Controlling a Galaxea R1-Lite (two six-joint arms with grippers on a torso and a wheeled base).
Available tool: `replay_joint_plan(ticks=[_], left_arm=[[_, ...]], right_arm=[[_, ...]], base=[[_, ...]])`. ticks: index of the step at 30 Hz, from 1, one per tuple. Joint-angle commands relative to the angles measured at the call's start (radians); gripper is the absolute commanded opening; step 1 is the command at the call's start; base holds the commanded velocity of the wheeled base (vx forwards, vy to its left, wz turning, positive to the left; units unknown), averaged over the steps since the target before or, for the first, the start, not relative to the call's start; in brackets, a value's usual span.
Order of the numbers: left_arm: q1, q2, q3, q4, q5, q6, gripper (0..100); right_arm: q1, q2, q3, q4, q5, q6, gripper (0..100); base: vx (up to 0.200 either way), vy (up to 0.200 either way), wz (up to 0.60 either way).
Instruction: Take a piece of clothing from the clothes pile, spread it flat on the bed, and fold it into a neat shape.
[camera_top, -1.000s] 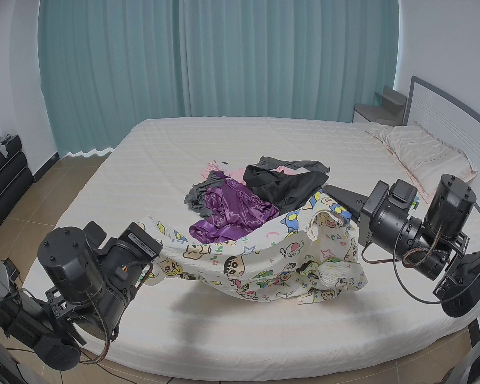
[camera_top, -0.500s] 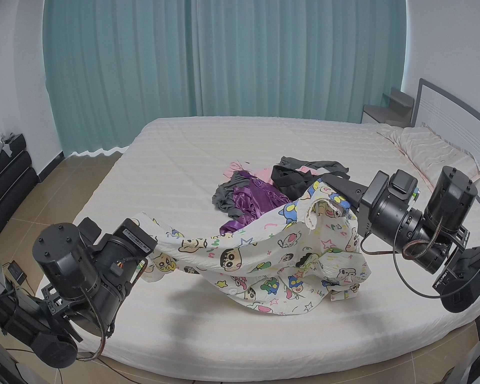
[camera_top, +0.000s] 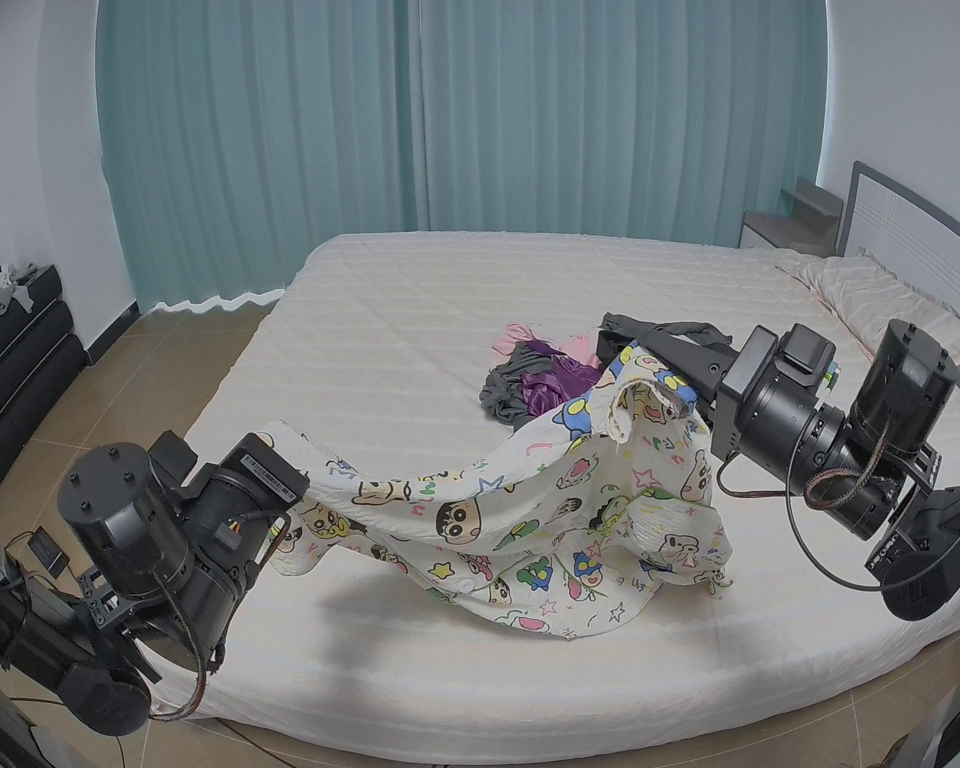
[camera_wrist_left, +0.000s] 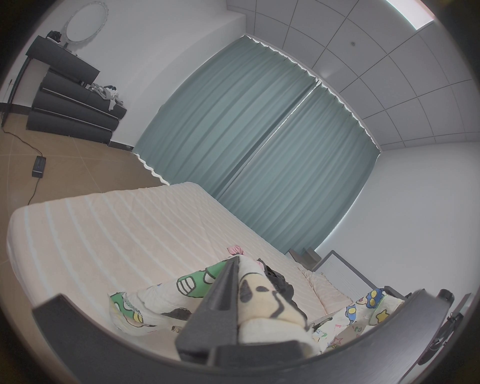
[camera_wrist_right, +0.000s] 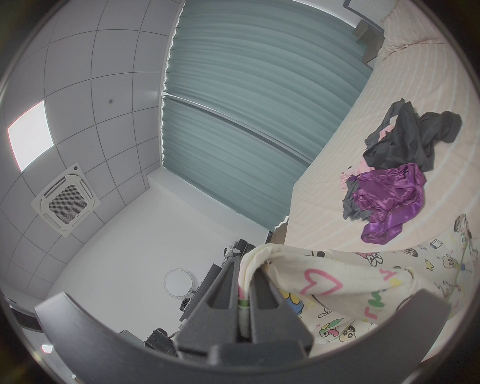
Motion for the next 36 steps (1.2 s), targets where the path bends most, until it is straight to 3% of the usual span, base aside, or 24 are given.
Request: replay_joint_plan(ticks=[1, 19, 32, 36], left_arm=[[0.0, -0.006, 0.0, 0.0, 0.01, 0.003, 0], [0.0, -0.014, -0.002, 0.0, 0.023, 0.014, 0], [-0.003, -0.014, 0.0, 0.0, 0.02, 0.012, 0], [-0.003, -0.015, 0.0, 0.0, 0.024, 0.014, 0]], right_arm=[[0.001, 0.001, -0.007, 0.0, 0.001, -0.002, 0], [-0.007, -0.009, -0.001, 0.0, -0.001, -0.002, 0], [-0.02, -0.038, 0.027, -0.001, -0.002, -0.007, 0], [-0.02, -0.058, 0.039, -0.001, -0.002, -0.008, 0]], base=[[0.0, 0.2, 0.0], [0.0, 0.2, 0.0], [0.0, 0.0, 0.0], [-0.2, 0.0, 0.0]])
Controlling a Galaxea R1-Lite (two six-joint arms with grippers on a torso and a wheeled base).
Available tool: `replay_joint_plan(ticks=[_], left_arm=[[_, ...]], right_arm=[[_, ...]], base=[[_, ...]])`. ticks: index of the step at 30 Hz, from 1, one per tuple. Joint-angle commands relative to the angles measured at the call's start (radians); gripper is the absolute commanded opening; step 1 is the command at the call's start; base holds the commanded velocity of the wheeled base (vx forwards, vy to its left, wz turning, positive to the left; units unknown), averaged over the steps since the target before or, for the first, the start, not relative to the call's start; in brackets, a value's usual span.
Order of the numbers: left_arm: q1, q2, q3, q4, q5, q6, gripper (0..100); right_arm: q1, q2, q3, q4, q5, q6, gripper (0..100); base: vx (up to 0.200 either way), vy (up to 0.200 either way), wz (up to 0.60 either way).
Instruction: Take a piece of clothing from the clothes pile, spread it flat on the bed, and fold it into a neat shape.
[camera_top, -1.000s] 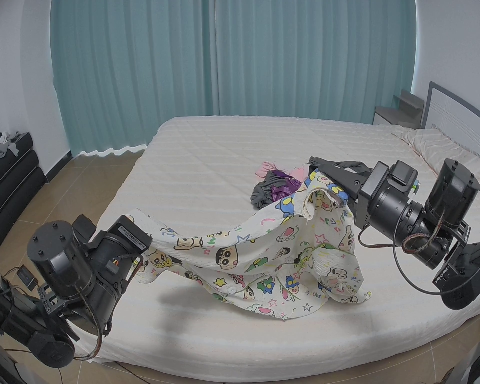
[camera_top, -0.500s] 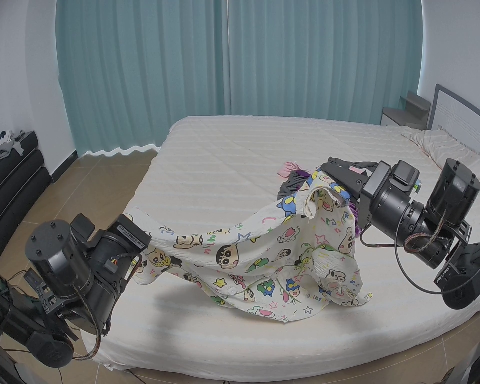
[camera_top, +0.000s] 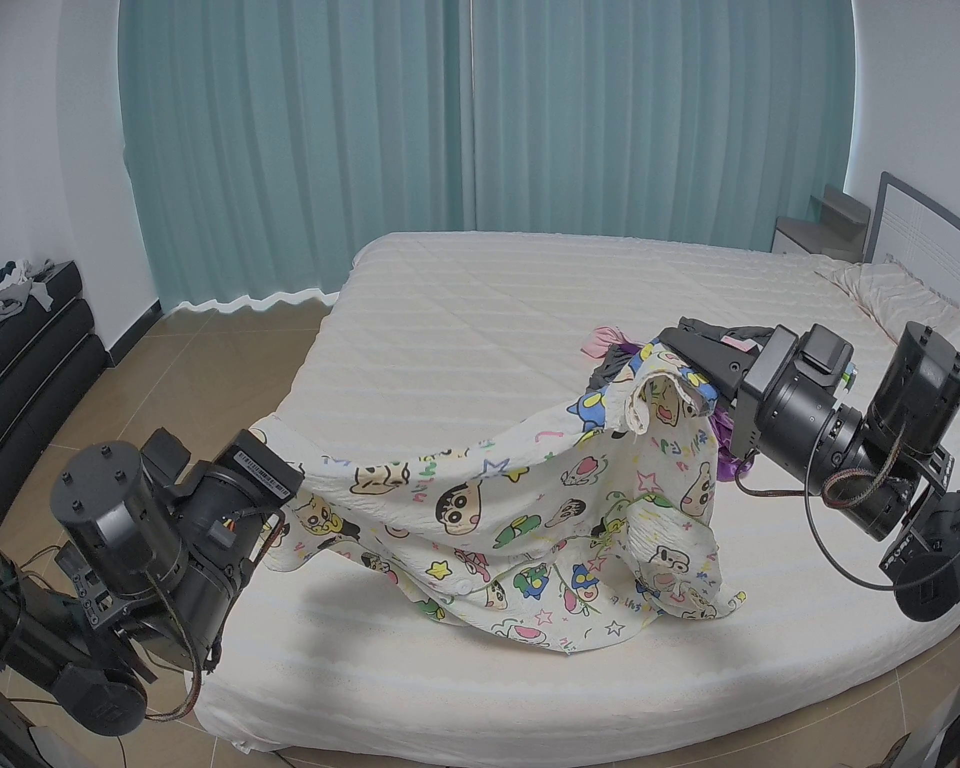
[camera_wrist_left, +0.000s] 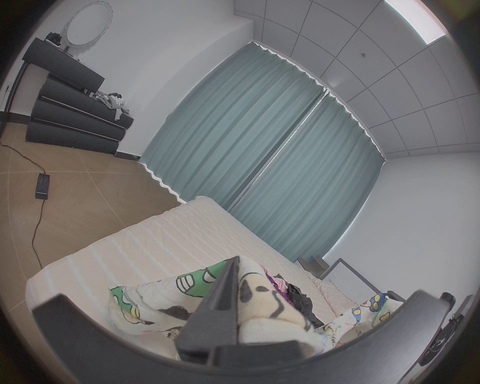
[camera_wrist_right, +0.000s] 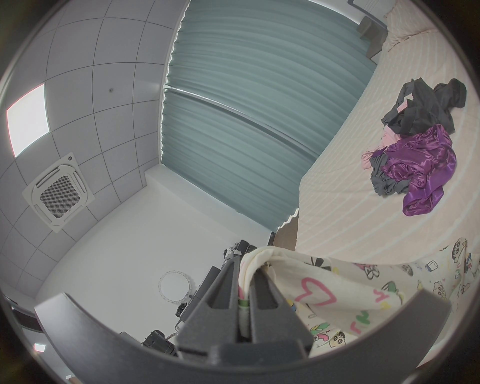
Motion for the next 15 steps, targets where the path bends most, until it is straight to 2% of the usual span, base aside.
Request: replay_joint_plan(ticks=[1, 11, 15], left_arm=[[-0.002, -0.001, -0.001, -0.002, 0.003, 0.001, 0], [-0.01, -0.07, -0.004, 0.0, 0.003, 0.018, 0], [-0.011, -0.105, -0.004, 0.0, 0.004, 0.054, 0]], right_arm=[[0.002, -0.026, 0.01, -0.001, 0.001, 0.0, 0], [0.005, -0.082, 0.041, -0.002, 0.005, -0.053, 0], [0.005, -0.138, 0.053, -0.004, 0.005, -0.08, 0]], base=[[-0.2, 0.0, 0.0], [-0.2, 0.0, 0.0], [-0.2, 0.0, 0.0]])
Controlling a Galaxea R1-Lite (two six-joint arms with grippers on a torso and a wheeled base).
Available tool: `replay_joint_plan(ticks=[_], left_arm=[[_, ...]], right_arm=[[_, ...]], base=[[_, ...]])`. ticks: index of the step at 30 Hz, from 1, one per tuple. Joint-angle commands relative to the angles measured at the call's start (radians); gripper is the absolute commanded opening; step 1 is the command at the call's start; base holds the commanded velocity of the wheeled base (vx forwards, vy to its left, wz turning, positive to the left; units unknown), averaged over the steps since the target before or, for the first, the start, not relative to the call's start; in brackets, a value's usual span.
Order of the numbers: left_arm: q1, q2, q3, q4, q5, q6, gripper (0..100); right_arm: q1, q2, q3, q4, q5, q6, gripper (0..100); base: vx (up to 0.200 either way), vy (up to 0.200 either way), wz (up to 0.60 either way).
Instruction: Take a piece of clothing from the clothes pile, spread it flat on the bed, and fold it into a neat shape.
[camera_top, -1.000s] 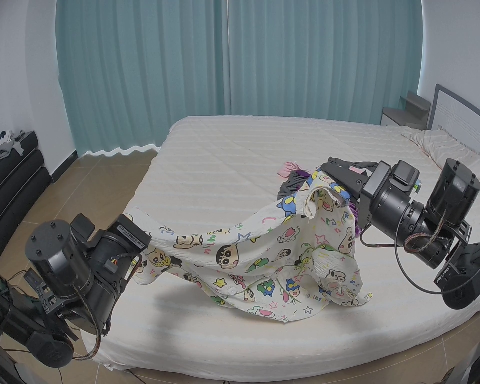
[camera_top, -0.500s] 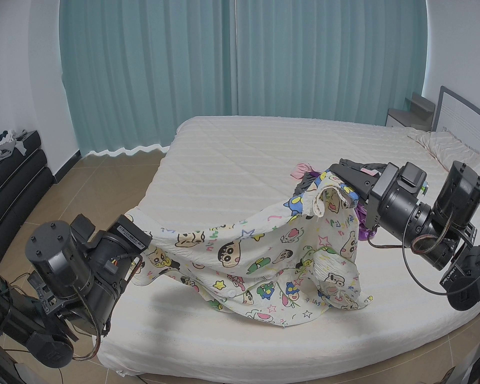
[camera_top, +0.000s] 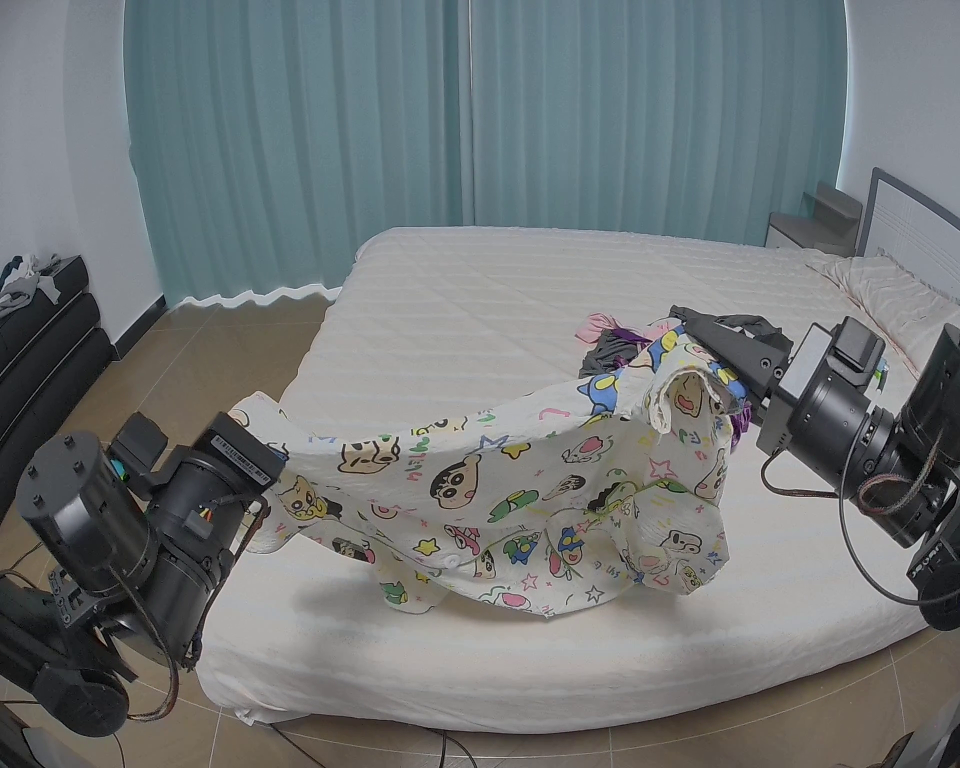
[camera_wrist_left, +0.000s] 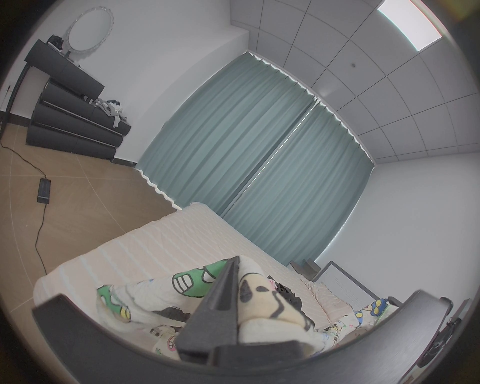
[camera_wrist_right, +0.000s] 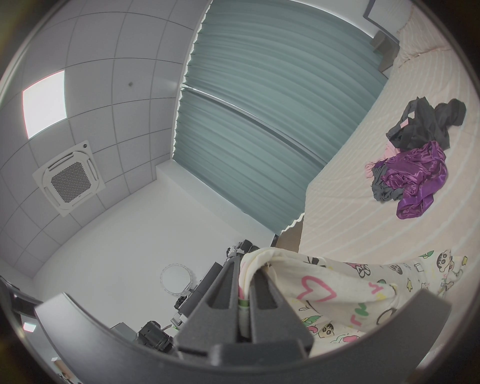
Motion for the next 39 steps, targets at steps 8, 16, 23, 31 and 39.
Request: replay_joint_plan(ticks=[8, 16, 23, 31, 39], left_arm=[[-0.003, -0.137, -0.005, 0.0, 0.002, 0.093, 0], [-0.003, -0.25, -0.025, 0.0, 0.003, 0.202, 0], [0.0, -0.301, -0.025, 0.005, 0.005, 0.252, 0], [0.02, -0.289, -0.017, 0.009, 0.006, 0.251, 0], [0.121, -0.207, -0.014, 0.011, -0.003, 0.238, 0]], right_arm=[[0.003, -0.217, 0.017, -0.002, 0.021, -0.034, 0], [0.0, -0.326, 0.014, 0.026, 0.067, -0.057, 0], [-0.003, -0.318, -0.089, 0.143, 0.067, -0.069, 0], [-0.04, -0.194, -0.155, 0.184, 0.094, -0.074, 0], [-0.087, 0.048, -0.261, 0.173, 0.093, -0.074, 0]], base=[[-0.05, 0.0, 0.0], [0.0, 0.0, 0.0], [0.0, 0.0, 0.0], [0.0, 0.0, 0.0], [0.0, 0.0, 0.0]])
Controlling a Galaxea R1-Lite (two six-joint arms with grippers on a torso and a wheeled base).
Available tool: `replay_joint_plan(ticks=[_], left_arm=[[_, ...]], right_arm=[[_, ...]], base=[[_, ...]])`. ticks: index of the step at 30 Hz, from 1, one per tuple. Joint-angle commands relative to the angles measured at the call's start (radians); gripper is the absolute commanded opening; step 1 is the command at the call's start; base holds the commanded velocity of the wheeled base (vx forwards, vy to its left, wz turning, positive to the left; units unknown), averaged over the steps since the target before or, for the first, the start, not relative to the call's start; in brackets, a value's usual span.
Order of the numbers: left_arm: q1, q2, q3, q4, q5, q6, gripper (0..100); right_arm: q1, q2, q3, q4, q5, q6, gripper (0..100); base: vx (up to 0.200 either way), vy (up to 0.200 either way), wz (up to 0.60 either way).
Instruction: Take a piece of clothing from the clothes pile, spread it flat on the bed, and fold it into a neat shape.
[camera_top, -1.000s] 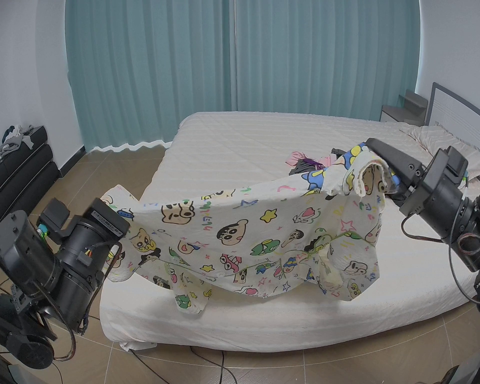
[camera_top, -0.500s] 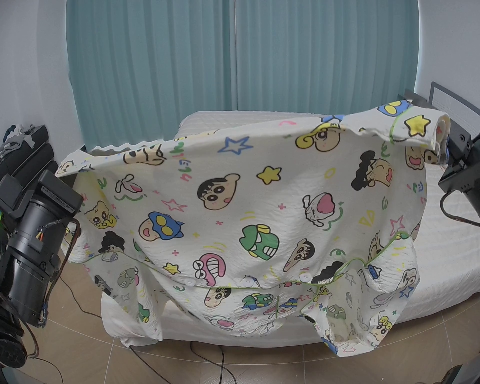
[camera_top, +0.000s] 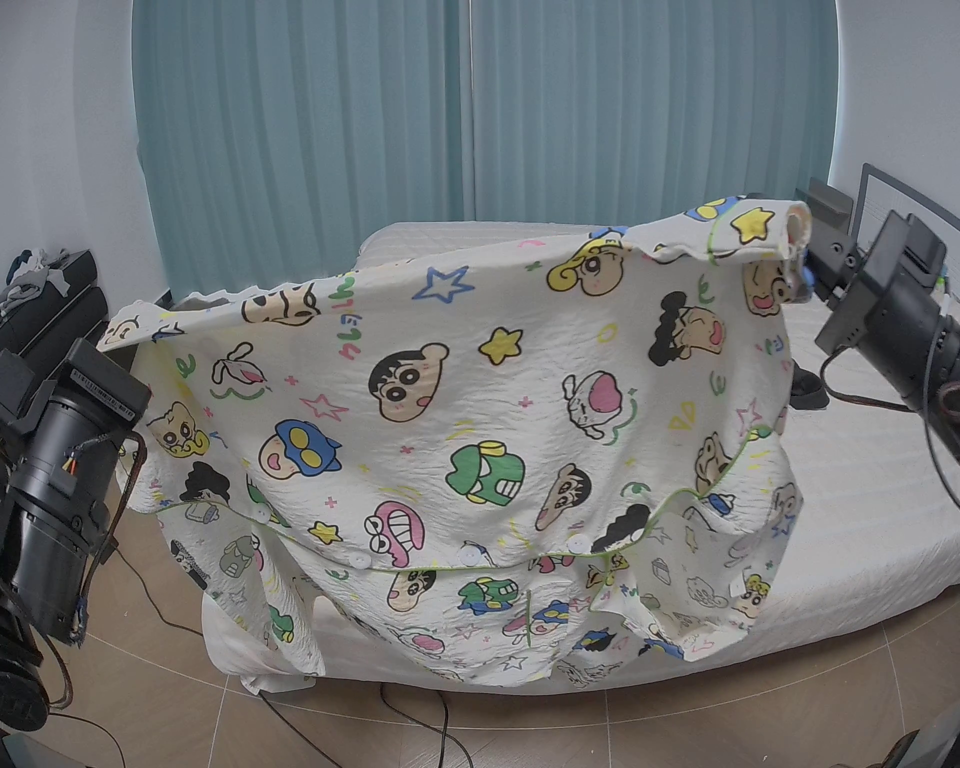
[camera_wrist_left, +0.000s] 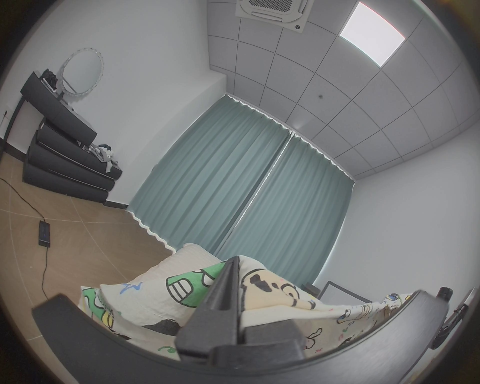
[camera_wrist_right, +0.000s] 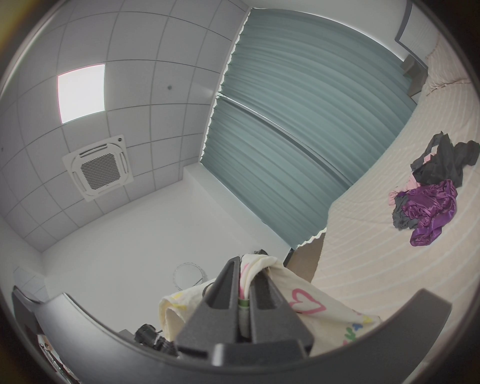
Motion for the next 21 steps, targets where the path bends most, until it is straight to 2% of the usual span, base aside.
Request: replay_joint_plan(ticks=[1, 5, 11, 16, 18, 19, 21], left_arm=[[0.084, 0.097, 0.004, 0.0, -0.009, -0.012, 0], [0.11, 0.202, 0.007, 0.0, -0.027, -0.075, 0], [0.221, 0.422, -0.09, 0.0, -0.144, -0.116, 0], [0.285, 0.574, -0.228, 0.0, -0.144, -0.116, 0], [0.288, 0.584, -0.235, 0.0, -0.144, -0.116, 0], [0.308, 0.667, -0.297, 0.005, -0.144, -0.116, 0], [0.314, 0.713, -0.33, 0.005, -0.144, -0.116, 0]], right_arm=[[-0.032, 0.208, -0.084, -0.008, -0.002, 0.0, 0], [-0.049, 0.275, -0.129, -0.008, -0.005, 0.0, 0], [-0.061, 0.389, -0.212, -0.008, -0.011, 0.003, 0], [-0.073, 0.475, -0.268, -0.006, -0.017, 0.001, 0], [-0.073, 0.481, -0.27, -0.006, -0.019, 0.001, 0], [-0.073, 0.53, -0.291, -0.008, -0.022, 0.003, 0], [-0.075, 0.561, -0.311, -0.006, -0.025, 0.003, 0]], base=[[0.0, 0.0, 0.0], [0.15, 0.0, 0.0], [0.2, 0.0, 0.0], [0.2, 0.0, 0.0], [0.2, 0.0, 0.0], [0.2, 0.0, 0.0], [0.2, 0.0, 0.0]])
